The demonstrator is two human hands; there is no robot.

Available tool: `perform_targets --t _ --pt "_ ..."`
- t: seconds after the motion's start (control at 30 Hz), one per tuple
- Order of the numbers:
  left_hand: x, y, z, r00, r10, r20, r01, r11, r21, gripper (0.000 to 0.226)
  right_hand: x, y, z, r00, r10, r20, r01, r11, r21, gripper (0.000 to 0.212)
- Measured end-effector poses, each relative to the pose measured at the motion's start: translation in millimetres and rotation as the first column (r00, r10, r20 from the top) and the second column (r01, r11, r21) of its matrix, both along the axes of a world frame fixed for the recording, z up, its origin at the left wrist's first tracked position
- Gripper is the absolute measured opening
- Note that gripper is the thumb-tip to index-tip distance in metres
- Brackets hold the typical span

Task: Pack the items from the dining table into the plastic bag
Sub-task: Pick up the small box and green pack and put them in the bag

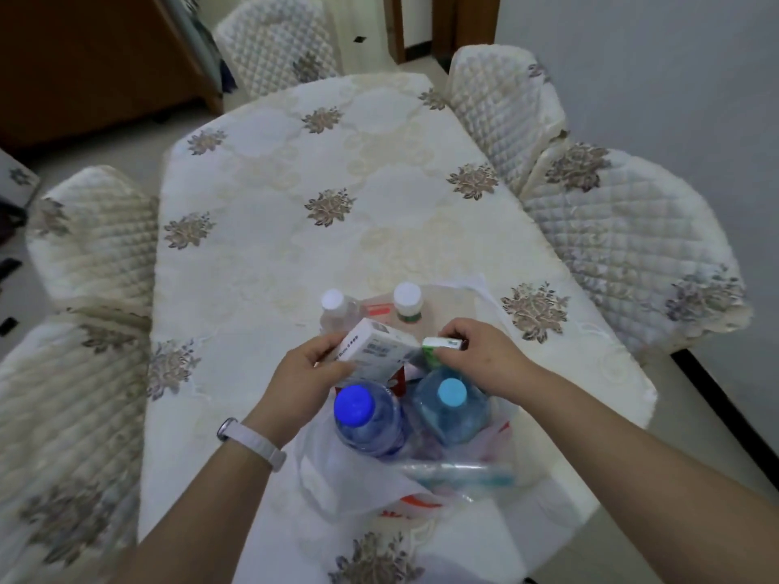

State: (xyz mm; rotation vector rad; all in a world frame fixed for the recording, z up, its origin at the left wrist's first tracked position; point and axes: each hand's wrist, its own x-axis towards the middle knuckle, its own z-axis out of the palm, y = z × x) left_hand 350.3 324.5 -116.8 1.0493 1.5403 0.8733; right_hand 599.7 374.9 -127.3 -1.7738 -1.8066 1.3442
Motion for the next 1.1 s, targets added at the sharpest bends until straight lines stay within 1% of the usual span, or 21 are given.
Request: perform_targets --t 0.03,0.1,0.13,0.17,0.23,0.33,0.43,0.53,0.63,0.73,0.77,0.8,0.87,0.9,0.97,1.0,1.03,1.1 --pt "-1 -2 -3 0.998 -0.018 -0.054 0.019 0.999 0.030 0.043 1 0 0 1.000 0.008 0.015 -0.008 1.000 0.003 0.015" --pt "-3 -8 -8 0.971 -0.047 -0.235 0.073 0.992 0.104 0.043 2 -1 2 0.999 0.010 0.033 -0.012 0.999 0.041 0.018" --pt "-5 -11 -11 0.955 -0.026 -0.296 0.071 0.987 0.144 0.040 3 -2 3 0.999 0.011 0.035 -0.014 0.998 0.068 0.019" --pt "-7 -14 -14 0.948 0.019 -0.316 0.037 0.985 0.171 0.036 4 -4 5 0.999 0.015 0.036 -0.018 0.995 0.097 0.021" --pt "-11 -21 -20 0.942 0.151 -0.299 -0.093 0.975 0.201 0.027 7 -10 8 0.998 0.032 0.048 -0.039 0.986 0.163 0.025" --pt "-18 -32 -32 0.894 0.320 -0.312 -0.276 0.944 0.178 0.024 16 -24 10 0.996 0.014 0.086 -0.043 0.935 0.352 0.026" --pt "-29 -48 -51 0.832 0.378 -0.405 -0.357 0.925 0.128 0.034 31 -38 2 0.992 -0.083 0.096 0.018 0.842 0.540 0.022" --pt "-35 -69 -62 0.835 0.406 -0.371 -0.427 0.904 0.028 0.041 47 -48 -9 0.975 -0.210 0.080 0.118 0.782 0.611 0.027" --pt "-30 -84 -63 0.862 0.393 -0.321 -0.435 0.898 -0.067 0.047 57 -56 -19 0.955 -0.288 0.074 0.198 0.802 0.564 0.042" --pt "-24 -83 -58 0.866 0.403 -0.295 -0.449 0.887 -0.108 0.055 59 -61 -24 0.944 -0.329 0.028 0.288 0.860 0.421 0.052" --pt "-21 -78 -56 0.866 0.404 -0.294 -0.453 0.883 -0.121 0.058 58 -62 -23 0.942 -0.335 0.009 0.306 0.872 0.382 0.049" --pt "-20 -73 -56 0.865 0.398 -0.305 -0.453 0.881 -0.137 0.063 57 -62 -24 0.944 -0.329 -0.001 0.306 0.879 0.365 0.040" --pt "-16 -66 -54 0.864 0.368 -0.342 -0.441 0.883 -0.163 0.072 55 -63 -22 0.949 -0.313 0.036 0.280 0.889 0.361 0.016" --pt "-13 -65 -52 0.858 0.364 -0.363 -0.446 0.878 -0.173 0.076 54 -64 -20 0.950 -0.308 0.058 0.270 0.897 0.349 0.017" --pt "-13 -69 -53 0.836 0.369 -0.405 -0.477 0.854 -0.206 0.080 52 -68 -16 0.951 -0.299 0.073 0.260 0.908 0.328 0.027" --pt "-12 -74 -55 0.833 0.353 -0.425 -0.482 0.842 -0.245 0.076 51 -70 -14 0.953 -0.293 0.071 0.256 0.909 0.328 0.029" --pt "-12 -78 -56 0.844 0.319 -0.431 -0.464 0.837 -0.289 0.066 50 -72 -12 0.956 -0.284 0.069 0.248 0.914 0.321 0.029" --pt "-10 -88 -56 0.881 0.292 -0.372 -0.423 0.838 -0.345 0.036 51 -77 -9 0.964 -0.262 0.038 0.239 0.924 0.298 0.025"
